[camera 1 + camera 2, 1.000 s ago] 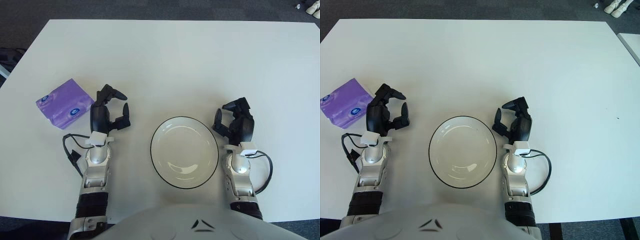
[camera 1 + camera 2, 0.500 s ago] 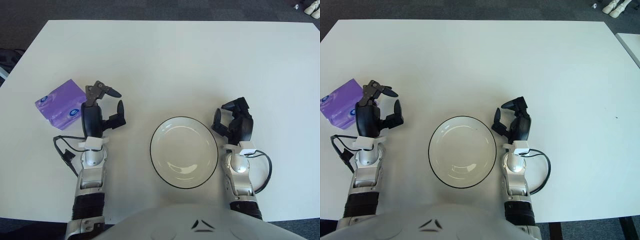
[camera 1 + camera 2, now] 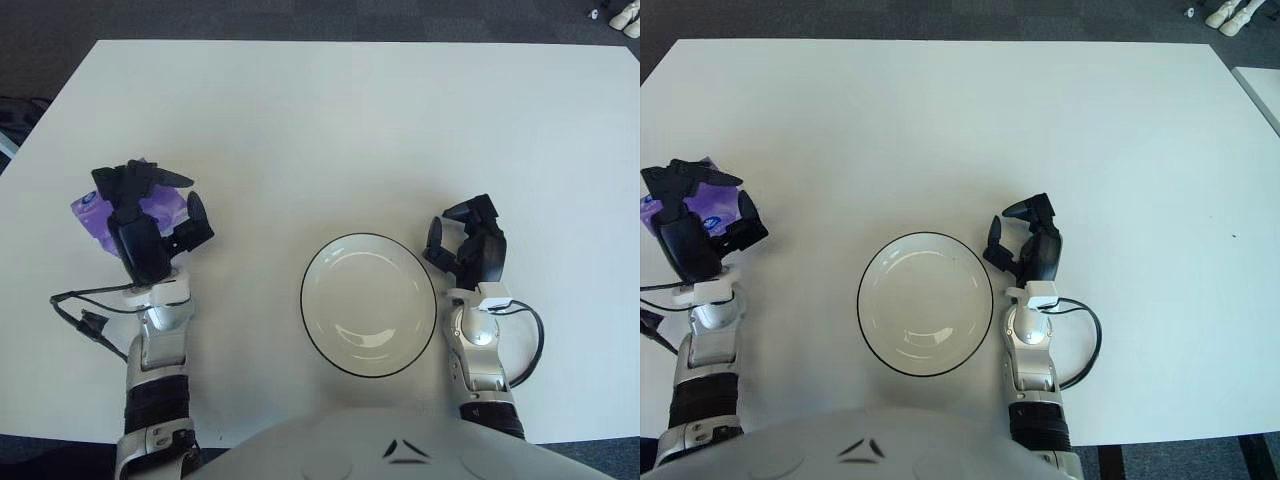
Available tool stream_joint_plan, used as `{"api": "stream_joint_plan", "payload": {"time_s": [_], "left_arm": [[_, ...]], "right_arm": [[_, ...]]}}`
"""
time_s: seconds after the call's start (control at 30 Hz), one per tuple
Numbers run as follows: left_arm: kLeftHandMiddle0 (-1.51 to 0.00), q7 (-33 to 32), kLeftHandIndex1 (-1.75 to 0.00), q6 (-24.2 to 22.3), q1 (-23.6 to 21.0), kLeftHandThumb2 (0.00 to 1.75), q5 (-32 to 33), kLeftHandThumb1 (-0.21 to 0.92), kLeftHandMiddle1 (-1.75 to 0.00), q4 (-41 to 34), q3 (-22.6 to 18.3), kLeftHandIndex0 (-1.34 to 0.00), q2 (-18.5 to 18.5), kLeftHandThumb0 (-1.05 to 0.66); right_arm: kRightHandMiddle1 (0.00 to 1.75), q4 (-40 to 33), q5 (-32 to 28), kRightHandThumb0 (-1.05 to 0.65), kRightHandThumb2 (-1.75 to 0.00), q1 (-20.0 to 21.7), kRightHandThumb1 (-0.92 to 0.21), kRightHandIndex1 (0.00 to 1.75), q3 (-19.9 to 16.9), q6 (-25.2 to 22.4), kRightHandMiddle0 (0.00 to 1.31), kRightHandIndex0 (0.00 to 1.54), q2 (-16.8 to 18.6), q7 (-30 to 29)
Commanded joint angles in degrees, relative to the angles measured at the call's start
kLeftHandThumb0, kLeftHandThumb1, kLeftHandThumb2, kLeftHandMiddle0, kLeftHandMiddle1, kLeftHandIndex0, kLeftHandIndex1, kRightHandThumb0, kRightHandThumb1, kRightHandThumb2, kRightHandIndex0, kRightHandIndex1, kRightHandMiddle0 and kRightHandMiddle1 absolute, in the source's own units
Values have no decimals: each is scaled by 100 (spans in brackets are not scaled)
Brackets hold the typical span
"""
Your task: Put the tissue paper into the plate.
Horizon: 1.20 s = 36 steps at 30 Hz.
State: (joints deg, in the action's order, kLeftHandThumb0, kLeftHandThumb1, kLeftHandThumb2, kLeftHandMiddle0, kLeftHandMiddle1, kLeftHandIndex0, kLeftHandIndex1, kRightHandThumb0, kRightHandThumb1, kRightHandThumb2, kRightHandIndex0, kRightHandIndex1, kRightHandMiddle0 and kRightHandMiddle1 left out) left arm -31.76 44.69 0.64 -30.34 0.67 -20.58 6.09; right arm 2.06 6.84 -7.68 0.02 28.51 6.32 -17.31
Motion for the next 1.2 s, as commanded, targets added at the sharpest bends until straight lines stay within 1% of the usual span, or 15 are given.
{"api": "stream_joint_plan", "payload": {"time_s": [0.0,0.17,0.37,0.5,0.6,0.7,0.83,0.87,0.93,0.97,1.0,1.03,1.07,1.13,1.17], "left_arm": [[-117,-267,-175,-32,18,141,-221,25,-175,-69,-199,-67,222,-51],[-118,-451,-175,-159,44,142,-466,24,-175,-78,-260,-67,379,-51],[-113,-670,-175,-357,58,138,-774,28,-175,-184,-238,-65,528,-50],[-111,-934,-175,-616,77,138,-1174,27,-175,-280,-264,-65,590,-50],[-109,-919,-175,-821,94,139,-1275,26,-175,-425,-243,-66,657,-50],[-103,-784,-175,-994,117,136,-1306,29,-175,-557,-190,-64,777,-49],[-78,-409,-175,-1515,294,120,-1516,42,-175,-826,-160,-53,941,-45],[-68,-292,-175,-1682,360,113,-1563,47,-175,-928,-156,-49,950,-44],[-48,157,-175,-2089,725,101,-1555,56,-175,-1271,-253,-42,968,-42],[-35,421,-175,-2300,896,90,-1495,64,-175,-1392,-298,-37,983,-40],[-22,594,-171,-2450,1004,86,-1445,74,-175,-1473,-316,-24,996,-58],[-18,832,-170,-2664,996,84,-1408,78,-175,-1555,-292,-19,1017,-65],[-11,1004,-162,-2831,990,80,-1380,83,-175,-1629,-267,-12,1035,-77],[-6,1324,-155,-3138,890,76,-1361,87,-175,-1738,-203,-6,1109,-87],[-4,1468,-145,-3273,835,71,-1357,89,-169,-1775,-175,-4,1156,-94]], "right_arm": [[175,340,94,-46,-122,-279,-40,175,28,-203,55,106,101,-34],[175,322,126,-46,-123,-274,-39,175,33,-276,55,108,110,-60],[175,301,125,-46,-124,-280,-39,175,43,-346,55,108,101,-47],[175,310,134,-46,-124,-271,-39,175,39,-334,56,108,107,-69],[175,313,134,-46,-124,-267,-39,175,36,-330,56,108,116,-86],[175,324,123,-46,-124,-260,-39,175,32,-298,56,107,129,-107],[175,347,103,-46,-124,-248,-39,175,27,-232,56,107,142,-129],[175,347,102,-46,-124,-248,-39,175,29,-233,56,107,140,-130],[175,332,105,-46,-124,-258,-39,175,34,-250,56,107,142,-136],[175,352,106,-46,-124,-253,-39,175,31,-214,56,107,141,-145],[175,368,107,-46,-124,-249,-39,175,30,-185,56,107,139,-151],[175,403,101,-46,-124,-237,-39,175,26,-122,56,107,132,-152],[175,426,98,-46,-125,-231,-38,175,25,-76,56,108,126,-154],[175,444,92,-46,-125,-228,-38,175,26,-46,56,109,116,-145],[175,444,90,-46,-126,-229,-37,175,28,-51,57,109,112,-139]]}}
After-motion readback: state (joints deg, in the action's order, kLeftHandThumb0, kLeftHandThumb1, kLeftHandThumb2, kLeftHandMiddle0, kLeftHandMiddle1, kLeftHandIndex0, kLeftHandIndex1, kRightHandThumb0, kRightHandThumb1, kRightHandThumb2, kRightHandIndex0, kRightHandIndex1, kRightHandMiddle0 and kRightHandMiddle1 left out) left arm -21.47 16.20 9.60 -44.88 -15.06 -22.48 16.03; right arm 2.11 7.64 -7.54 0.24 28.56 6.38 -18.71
